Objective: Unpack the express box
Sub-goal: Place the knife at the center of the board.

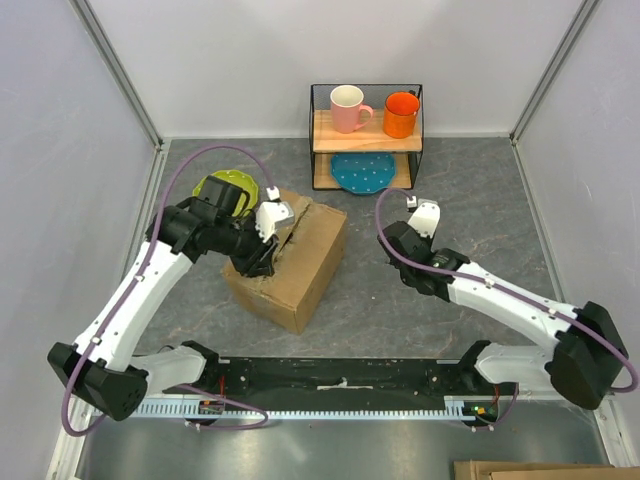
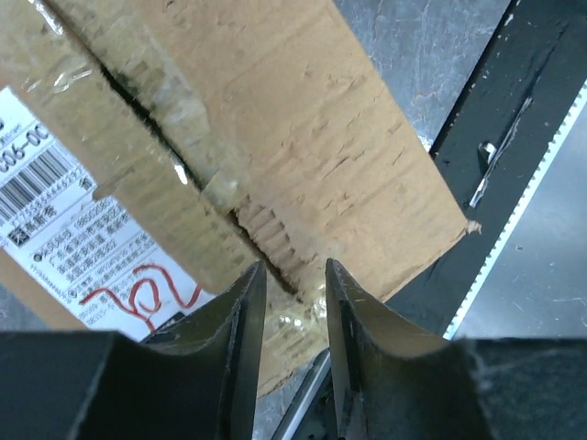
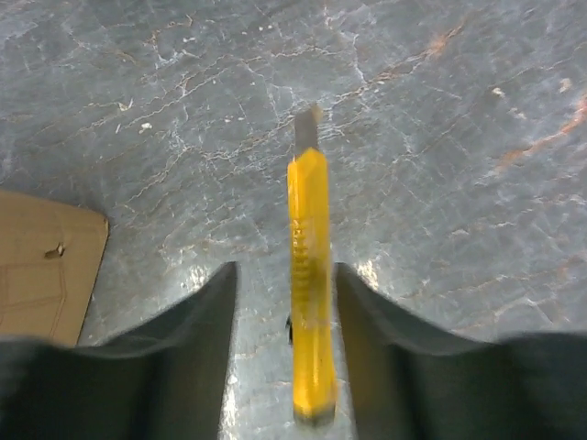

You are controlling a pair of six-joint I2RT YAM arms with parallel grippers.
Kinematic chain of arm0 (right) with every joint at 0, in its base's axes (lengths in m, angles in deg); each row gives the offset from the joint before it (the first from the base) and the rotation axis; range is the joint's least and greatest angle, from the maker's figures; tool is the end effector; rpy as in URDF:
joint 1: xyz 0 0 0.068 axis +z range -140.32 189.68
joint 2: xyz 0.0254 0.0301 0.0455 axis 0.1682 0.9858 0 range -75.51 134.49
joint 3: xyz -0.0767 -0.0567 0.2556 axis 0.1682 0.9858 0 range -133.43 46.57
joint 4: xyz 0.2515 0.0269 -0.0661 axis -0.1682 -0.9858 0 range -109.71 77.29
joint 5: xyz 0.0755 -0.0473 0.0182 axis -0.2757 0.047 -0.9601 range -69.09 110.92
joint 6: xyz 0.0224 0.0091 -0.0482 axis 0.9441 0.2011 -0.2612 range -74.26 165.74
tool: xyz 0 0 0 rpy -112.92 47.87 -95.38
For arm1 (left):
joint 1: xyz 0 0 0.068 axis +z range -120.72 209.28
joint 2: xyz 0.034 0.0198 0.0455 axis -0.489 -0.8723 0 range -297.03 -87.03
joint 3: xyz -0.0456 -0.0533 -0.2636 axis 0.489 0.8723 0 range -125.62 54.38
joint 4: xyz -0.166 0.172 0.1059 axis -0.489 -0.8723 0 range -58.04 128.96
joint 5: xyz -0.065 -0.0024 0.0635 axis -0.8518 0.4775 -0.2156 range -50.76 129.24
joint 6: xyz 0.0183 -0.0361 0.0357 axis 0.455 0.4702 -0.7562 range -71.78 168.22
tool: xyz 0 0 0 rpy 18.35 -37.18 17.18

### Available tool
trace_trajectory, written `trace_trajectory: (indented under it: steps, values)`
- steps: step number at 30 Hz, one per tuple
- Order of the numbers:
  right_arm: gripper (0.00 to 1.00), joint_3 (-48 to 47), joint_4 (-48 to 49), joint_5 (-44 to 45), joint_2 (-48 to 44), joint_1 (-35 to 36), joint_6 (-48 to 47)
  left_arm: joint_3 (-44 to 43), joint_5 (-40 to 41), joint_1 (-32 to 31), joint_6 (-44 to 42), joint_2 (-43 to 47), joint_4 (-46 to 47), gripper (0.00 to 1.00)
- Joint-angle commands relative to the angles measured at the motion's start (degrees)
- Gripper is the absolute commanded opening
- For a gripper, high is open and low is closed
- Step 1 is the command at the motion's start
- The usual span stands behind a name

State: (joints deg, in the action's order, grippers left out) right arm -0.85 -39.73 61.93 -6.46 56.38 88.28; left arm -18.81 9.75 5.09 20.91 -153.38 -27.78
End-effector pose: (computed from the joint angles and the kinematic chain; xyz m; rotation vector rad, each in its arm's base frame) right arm 0.1829 0.1602 0.2497 0.2253 2.1613 -0.0025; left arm 0.1779 -0.0990 0.3532 1.2616 2.2033 -0.6478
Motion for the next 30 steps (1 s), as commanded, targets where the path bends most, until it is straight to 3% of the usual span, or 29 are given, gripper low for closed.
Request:
trace_trajectory:
  steps: [1, 7, 9, 12, 14, 18, 24, 30]
  values:
    - [0.61, 1.01, 13.75, -11.11, 3.62, -5.2, -1.23, -3.36, 8.29, -4.81, 6.12, -1.76, 3.54, 0.4]
    - [0.82, 0.22, 16.04, -15.17, 6.01, -7.23, -1.68, -3.36, 23.77, -7.8, 8.59, -3.09, 13.82, 0.51]
    - [0.86, 0.05, 15.95, -14.91, 3.91, -7.23, -2.11, -3.36, 26.14, -9.21, 8.24, -3.88, 14.7, 0.65]
    - [0.88, -0.04, 19.45, -16.31, 1.52, -7.67, -3.08, -3.28, 26.94, -11.58, 7.45, -5.28, 15.41, 0.72]
    - [0.89, -0.22, 25.14, -18.06, 1.52, -8.2, -3.96, -3.19, 27.03, -13.07, 7.45, -6.42, 16.02, 0.86]
    - [0.89, -1.97, 33.69, -27.01, 5.81, -9.69, -2.91, -3.98, 28.43, -14.75, 7.62, -7.83, 16.73, 0.89]
    - [0.9, -3.73, 44.5, -31.6, 11.18, -9.78, -3.43, -2.93, 35.46, -15.81, 6.04, -7.75, 20.94, 0.9]
    - [0.89, -2.86, 54.35, -38.28, 14.44, -9.78, -2.21, -4.42, 35.57, -15.81, 4.63, -8.54, 21.04, 0.9]
